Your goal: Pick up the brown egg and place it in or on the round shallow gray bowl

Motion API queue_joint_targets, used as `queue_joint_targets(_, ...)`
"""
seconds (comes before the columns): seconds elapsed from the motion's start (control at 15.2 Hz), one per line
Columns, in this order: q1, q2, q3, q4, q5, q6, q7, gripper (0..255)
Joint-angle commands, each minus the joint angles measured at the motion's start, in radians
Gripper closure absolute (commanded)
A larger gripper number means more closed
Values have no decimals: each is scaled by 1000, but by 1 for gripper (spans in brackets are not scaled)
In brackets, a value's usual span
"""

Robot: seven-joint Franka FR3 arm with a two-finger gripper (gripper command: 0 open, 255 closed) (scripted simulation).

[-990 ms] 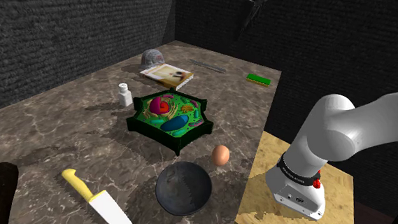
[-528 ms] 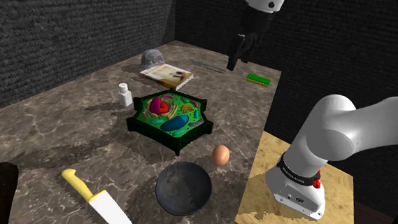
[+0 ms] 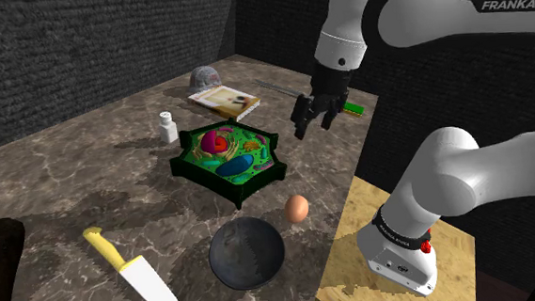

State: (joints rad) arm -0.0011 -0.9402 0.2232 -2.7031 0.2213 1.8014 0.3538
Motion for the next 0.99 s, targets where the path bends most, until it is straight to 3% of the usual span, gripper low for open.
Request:
queue_joint_targets(0.0, 7, 5, 35, -43, 48, 27, 66, 0)
queue_joint_targets(0.59, 79, 116, 222, -182, 313, 209, 344, 0)
queue_joint_targets(0.92, 97, 170, 265, -220, 368, 298, 356, 0)
